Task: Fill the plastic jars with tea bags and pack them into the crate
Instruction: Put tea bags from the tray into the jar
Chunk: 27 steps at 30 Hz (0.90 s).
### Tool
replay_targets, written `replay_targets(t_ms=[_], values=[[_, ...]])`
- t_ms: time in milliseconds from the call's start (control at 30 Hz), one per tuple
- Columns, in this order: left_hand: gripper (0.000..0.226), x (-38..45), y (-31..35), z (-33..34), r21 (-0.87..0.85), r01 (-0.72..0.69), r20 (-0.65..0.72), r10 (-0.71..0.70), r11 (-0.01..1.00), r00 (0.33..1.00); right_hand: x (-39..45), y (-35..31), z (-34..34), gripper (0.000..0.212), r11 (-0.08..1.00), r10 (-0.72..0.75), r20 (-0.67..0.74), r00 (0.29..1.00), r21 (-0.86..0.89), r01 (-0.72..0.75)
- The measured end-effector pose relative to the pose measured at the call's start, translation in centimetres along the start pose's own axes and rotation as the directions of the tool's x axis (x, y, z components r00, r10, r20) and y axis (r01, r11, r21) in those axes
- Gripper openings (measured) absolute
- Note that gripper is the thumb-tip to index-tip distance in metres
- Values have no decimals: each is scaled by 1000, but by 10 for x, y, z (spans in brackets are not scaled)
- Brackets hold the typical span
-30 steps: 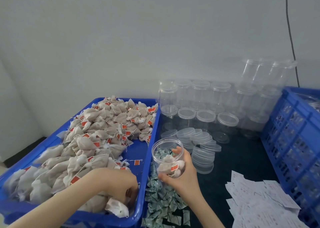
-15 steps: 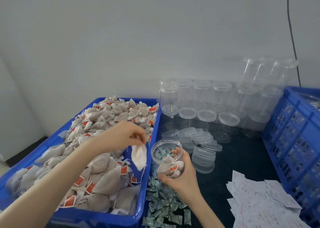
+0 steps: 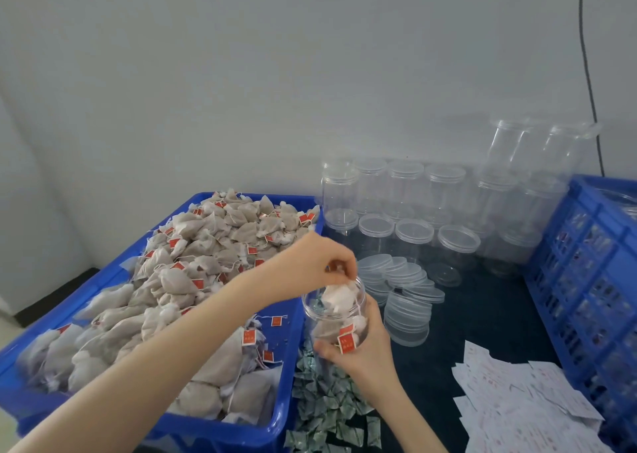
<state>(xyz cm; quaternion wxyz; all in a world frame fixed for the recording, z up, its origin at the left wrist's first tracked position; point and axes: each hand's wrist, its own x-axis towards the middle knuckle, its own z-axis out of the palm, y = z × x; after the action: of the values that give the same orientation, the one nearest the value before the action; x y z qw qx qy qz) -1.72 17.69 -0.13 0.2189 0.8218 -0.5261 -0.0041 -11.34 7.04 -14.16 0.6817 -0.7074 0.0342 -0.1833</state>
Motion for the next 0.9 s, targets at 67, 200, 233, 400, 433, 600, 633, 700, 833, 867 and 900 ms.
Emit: replay_targets(t_ms=[67, 200, 233, 400, 433, 600, 633, 700, 833, 867, 900], values=[[11, 1, 1, 9, 60, 4, 123, -11, 998, 992, 0, -1, -1, 87, 1000, 5, -1, 1000, 17, -5], [24, 4, 6, 16, 210, -41, 386, -44, 977, 921, -2, -4, -1, 84, 1000, 2, 12, 1000, -12, -2], [26, 5, 6, 15, 211, -37, 417, -56, 977, 907, -2, -3, -1, 84, 1000, 6, 14, 1000, -16, -6], [31, 6, 9, 12, 256, -55, 511, -87, 965, 855, -3, 1, 0, 83, 999, 23, 22, 999, -32, -22], [31, 4, 10, 10, 245, -44, 488, -84, 968, 869, -3, 1, -1, 82, 999, 19, 23, 1000, -41, -18], [21, -10, 12, -10, -12, -14, 210, 16, 1000, 978, -1, 4, -5, 82, 999, 7, 14, 1000, -41, -6], [18, -14, 16, -12, -34, -32, 249, 39, 999, 968, 0, 4, -5, 82, 999, 6, 13, 1000, -40, -5], [17, -18, 23, -6, 104, -76, 322, 38, 992, 946, 1, 4, -5, 83, 999, 28, 14, 1000, -27, -28], [12, -16, 28, 7, 328, -148, 260, 62, 933, 964, 3, 6, -7, 87, 997, 80, -24, 996, 4, -80], [11, -16, 27, 8, 304, -149, 246, 73, 941, 966, 3, 5, -8, 87, 996, 86, -30, 996, 6, -86], [10, -17, 25, 7, 246, -136, 222, 80, 960, 972, 3, 4, -8, 88, 996, 88, -34, 996, 12, -88]])
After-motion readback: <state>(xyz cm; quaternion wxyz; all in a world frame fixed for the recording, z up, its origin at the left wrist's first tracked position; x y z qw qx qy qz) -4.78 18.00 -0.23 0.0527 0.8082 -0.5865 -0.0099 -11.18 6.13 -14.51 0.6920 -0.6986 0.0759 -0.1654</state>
